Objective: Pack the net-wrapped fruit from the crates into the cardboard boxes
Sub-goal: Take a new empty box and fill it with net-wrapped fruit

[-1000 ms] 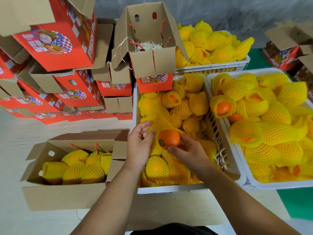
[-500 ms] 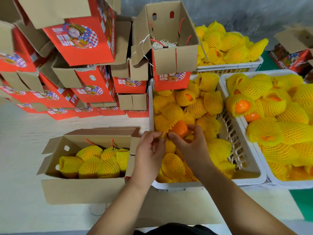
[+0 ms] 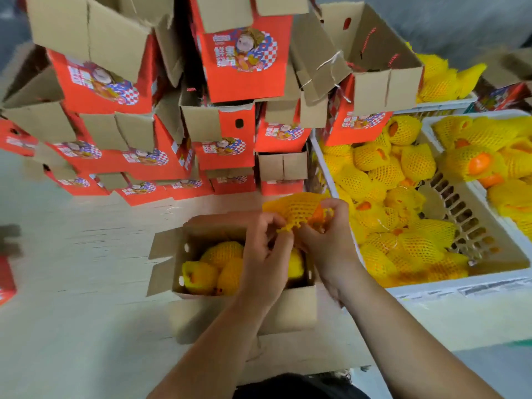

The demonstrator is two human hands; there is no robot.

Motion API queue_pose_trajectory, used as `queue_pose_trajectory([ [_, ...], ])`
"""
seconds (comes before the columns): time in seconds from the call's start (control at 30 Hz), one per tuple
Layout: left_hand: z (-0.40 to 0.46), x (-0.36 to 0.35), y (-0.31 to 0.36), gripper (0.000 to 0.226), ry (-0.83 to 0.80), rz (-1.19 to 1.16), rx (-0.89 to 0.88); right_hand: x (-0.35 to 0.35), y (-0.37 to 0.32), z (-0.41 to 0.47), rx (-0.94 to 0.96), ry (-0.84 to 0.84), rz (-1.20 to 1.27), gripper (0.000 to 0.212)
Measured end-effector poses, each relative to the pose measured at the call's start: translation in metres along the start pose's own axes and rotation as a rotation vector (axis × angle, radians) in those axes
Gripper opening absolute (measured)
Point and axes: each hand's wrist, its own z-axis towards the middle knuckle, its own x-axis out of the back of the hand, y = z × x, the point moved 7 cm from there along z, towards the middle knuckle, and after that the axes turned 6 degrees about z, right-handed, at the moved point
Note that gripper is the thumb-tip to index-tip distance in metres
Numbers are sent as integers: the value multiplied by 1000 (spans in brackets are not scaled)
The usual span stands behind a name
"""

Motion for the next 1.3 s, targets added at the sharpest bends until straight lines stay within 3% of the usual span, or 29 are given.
queue_pose_trajectory([
  [0.1, 5, 38, -2, 11, -138, -60, 25, -36, 5, -7, -49, -39, 94, 70],
  [0.17, 10, 69, -5, 17, -135, -94, 51, -60, 4, -13, -90, -104, 246, 63],
  [0.27, 22, 102, -15, 19, -87, -71, 142, -83, -13, -18, 96, -115, -22, 53],
  [0.37, 30, 111, -30, 27, -111, -256, 384, -108, -15, -22, 187, -155, -237, 52],
  [0.47, 37, 124, -41, 23, -134, -300, 476, -124, -3, -25, 8, -163, 54, 34],
  [0.53, 41, 128, -43, 39, -186, -326, 453, -124, 2, -24, -58, -83, 246, 23],
  [0.63, 44, 126, -41, 51, -281, -346, 371, -130, 17, -22, -263, -123, 428, 42],
  [0.73, 49, 129, -46, 36, -323, -408, 367, -136, 26, -28, -419, -280, 340, 50],
  [0.8, 55, 140, -51, 15, -291, -226, 343, -119, 26, -24, -379, -167, 283, 53],
  [0.87, 63, 154, -50, 11, -281, 392, 83, -86, 29, -18, -317, 54, 212, 45],
  [0.93, 54, 139, -63, 19, -570, 986, -92, -55, 36, -16, -322, 220, 55, 31],
  [0.97, 43, 131, -77, 20, -743, 1206, -55, -46, 41, -16, -341, 241, -41, 29],
  [1.03, 23, 122, -98, 11, -928, 1488, 24, -39, 52, -12, -351, 176, -299, 44],
  [1.13, 13, 114, -113, 16, -997, 1518, 76, -45, 68, -4, -387, 31, -675, 73],
  [1.3, 28, 120, -123, 25, -1141, 1327, 253, -58, 88, -4, -356, -64, -983, 79],
])
